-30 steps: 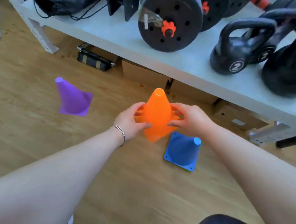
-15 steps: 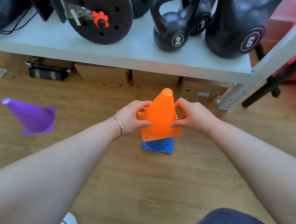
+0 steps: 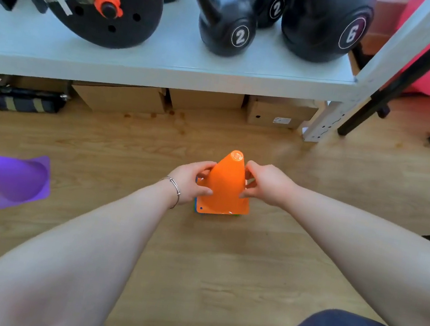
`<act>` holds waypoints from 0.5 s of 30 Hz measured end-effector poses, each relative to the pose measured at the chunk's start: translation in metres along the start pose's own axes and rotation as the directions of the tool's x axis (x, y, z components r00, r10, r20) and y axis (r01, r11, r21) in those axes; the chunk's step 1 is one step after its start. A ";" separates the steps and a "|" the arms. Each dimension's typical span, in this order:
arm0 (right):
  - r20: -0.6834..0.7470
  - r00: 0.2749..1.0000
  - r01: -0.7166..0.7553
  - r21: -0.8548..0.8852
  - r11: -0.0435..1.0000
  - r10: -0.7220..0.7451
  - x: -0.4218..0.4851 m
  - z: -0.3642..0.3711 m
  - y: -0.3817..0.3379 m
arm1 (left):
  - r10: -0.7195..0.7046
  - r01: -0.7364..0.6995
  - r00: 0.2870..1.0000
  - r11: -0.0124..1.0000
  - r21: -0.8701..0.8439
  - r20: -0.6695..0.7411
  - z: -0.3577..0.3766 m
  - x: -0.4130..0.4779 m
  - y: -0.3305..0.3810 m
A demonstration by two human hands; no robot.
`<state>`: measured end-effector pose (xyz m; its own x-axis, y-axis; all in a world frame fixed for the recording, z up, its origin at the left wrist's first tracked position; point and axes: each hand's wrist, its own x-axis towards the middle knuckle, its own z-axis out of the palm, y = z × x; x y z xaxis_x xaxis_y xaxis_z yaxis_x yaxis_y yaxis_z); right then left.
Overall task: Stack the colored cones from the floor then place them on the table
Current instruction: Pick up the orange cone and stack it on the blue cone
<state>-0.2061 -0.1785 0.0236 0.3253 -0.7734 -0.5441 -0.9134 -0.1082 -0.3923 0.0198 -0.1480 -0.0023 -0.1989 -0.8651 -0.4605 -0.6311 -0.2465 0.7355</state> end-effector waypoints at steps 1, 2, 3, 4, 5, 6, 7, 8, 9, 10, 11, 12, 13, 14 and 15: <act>0.000 1.000 -0.010 0.026 1.000 0.010 0.001 0.003 0.001 | 0.000 -0.001 1.000 1.000 0.008 0.007 0.003 0.001 -0.005; -0.004 1.000 -0.017 0.055 0.998 0.017 0.002 0.006 0.002 | 0.007 -0.007 1.000 1.000 0.014 0.006 0.005 0.003 -0.009; -0.010 1.000 -0.022 0.082 0.996 0.023 0.003 0.009 0.002 | 0.011 -0.011 1.000 1.000 0.016 0.005 0.007 0.004 -0.013; -0.014 1.000 -0.024 0.100 0.995 0.026 0.005 0.012 0.002 | 0.017 -0.017 1.000 1.000 0.014 0.001 0.009 0.005 -0.016; -0.012 1.000 -0.024 0.110 0.994 0.026 0.006 0.014 0.001 | 0.016 -0.016 1.000 1.000 0.012 -0.004 0.010 0.006 -0.019; -0.011 1.000 -0.023 0.114 0.993 0.024 0.008 0.017 0.000 | 0.014 -0.014 1.000 1.000 0.012 -0.011 0.011 0.007 -0.021; -0.013 1.000 -0.020 0.113 0.993 0.022 0.010 0.020 0.000 | 0.007 -0.006 1.000 1.000 0.013 -0.018 0.012 0.008 -0.023; -0.016 1.000 -0.019 0.112 0.993 0.021 0.011 0.023 -0.001 | 0.001 -0.001 1.000 1.000 0.012 -0.024 0.013 0.009 -0.025; -0.019 1.000 -0.022 0.112 0.993 0.024 0.012 0.025 -0.001 | -0.003 0.004 1.000 1.000 0.012 -0.029 0.014 0.010 -0.027; -0.021 0.999 -0.026 0.113 0.993 0.028 0.013 0.027 -0.001 | -0.007 0.008 0.999 1.000 0.009 -0.034 0.015 0.011 -0.029; -0.023 0.999 -0.031 0.118 0.993 0.033 0.014 0.028 -0.001 | -0.018 0.018 0.999 1.000 0.004 -0.038 0.016 0.012 -0.031; -0.024 0.999 -0.037 0.126 0.991 0.040 0.014 0.030 -0.001 | -0.026 0.026 0.999 1.000 -0.005 -0.039 0.018 0.014 -0.033; -0.026 0.999 -0.044 0.135 0.990 0.048 0.015 0.032 -0.001 | -0.033 0.032 0.999 0.999 -0.013 -0.041 0.019 0.015 -0.035; -0.030 0.998 -0.049 0.143 0.989 0.053 0.015 0.034 -0.001 | -0.035 0.034 0.998 0.999 -0.015 -0.044 0.020 0.016 -0.036; -0.035 0.998 -0.053 0.151 0.987 0.059 0.016 0.036 0.000 | -0.034 0.034 0.998 0.999 -0.008 -0.045 0.020 0.017 -0.037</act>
<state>-0.1922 -0.1682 -0.0115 0.2619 -0.7999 -0.5399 -0.8821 0.0285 -0.4701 0.0248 -0.1442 -0.0477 -0.1432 -0.8749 -0.4627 -0.6311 -0.2794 0.7236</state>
